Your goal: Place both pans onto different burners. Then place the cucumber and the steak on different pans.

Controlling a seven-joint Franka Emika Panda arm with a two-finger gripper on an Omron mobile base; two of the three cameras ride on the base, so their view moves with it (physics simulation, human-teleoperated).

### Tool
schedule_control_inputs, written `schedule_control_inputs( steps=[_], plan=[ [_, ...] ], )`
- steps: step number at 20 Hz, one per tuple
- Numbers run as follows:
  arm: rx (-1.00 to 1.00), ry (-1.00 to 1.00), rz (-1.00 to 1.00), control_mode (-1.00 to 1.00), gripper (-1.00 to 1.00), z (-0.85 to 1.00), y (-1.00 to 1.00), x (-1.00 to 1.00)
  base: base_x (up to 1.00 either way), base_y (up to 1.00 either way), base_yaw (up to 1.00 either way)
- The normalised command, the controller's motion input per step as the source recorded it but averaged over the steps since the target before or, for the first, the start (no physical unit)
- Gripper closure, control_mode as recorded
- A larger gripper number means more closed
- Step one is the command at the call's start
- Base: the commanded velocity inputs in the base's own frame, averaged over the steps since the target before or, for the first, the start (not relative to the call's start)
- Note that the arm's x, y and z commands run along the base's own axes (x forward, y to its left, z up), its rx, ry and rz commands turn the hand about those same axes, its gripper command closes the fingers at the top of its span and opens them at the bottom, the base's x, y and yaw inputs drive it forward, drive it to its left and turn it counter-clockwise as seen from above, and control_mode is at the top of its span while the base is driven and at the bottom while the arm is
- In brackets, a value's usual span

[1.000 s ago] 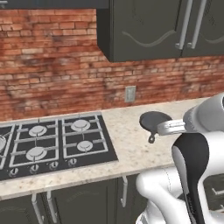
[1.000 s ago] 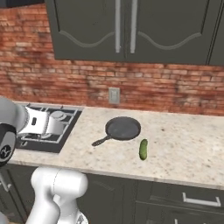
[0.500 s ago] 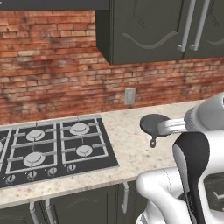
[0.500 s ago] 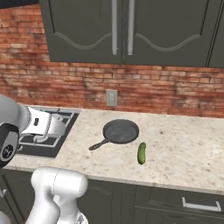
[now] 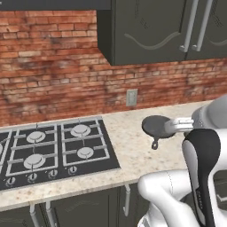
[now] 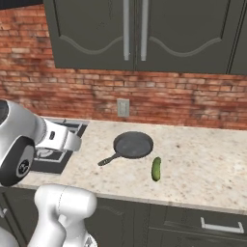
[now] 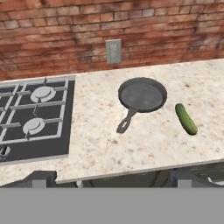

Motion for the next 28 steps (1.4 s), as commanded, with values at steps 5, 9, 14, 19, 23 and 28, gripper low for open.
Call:
schedule_control_inputs(
  steps=[5,9,14,19,23,28],
  plan=[
    [0.01,0.05,-0.10,-1.00,-1.00,0.00,-0.04,0.14,0.00,0.00,0.00],
    [0.00,0.04,-0.09,-1.00,-1.00,-0.09,-0.03,0.17,0.00,0.00,0.00],
    [0.02,0.00,0.00,-1.00,-1.00,-0.24,-0.14,0.09,0.00,0.00,0.00],
    [0.02,0.00,0.00,-1.00,-1.00,-0.33,-0.17,0.02,0.00,0.00,0.00],
    [0.00,0.00,0.00,-1.00,-1.00,-0.17,-0.06,0.13,0.00,0.00,0.00],
    [0.01,0.00,0.00,-1.00,-1.00,-0.21,-0.03,0.16,0.00,0.00,0.00]
  ],
)
